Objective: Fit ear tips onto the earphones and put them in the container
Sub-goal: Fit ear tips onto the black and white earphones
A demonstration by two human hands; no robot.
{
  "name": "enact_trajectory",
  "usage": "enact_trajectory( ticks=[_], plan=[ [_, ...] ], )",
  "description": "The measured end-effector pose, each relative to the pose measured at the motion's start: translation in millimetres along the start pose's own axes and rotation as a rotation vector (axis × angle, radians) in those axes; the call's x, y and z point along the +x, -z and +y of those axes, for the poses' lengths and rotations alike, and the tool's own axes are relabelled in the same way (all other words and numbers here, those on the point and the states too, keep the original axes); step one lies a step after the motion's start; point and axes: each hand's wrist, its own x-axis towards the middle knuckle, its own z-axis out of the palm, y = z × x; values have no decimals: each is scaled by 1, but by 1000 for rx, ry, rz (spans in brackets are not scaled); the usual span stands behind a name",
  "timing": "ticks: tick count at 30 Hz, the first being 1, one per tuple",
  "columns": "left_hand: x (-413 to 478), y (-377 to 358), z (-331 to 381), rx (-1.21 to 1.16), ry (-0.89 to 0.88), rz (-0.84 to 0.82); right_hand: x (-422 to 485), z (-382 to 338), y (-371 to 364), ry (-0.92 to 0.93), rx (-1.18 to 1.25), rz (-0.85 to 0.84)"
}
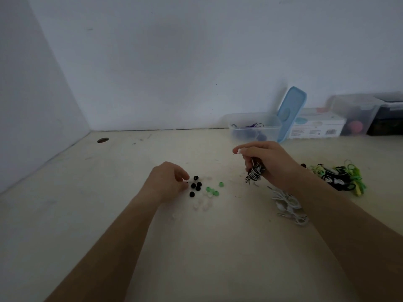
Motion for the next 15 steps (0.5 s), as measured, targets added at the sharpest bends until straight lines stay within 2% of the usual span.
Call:
enact_trajectory(
  ticks=[10, 15],
  plan=[
    [4, 2, -1, -48, 22, -13, 6, 9, -9, -37, 74, -35],
    [-2, 12, 19, -287, -17, 158, 4, 10, -7, -50, 138, -45]
  ],
)
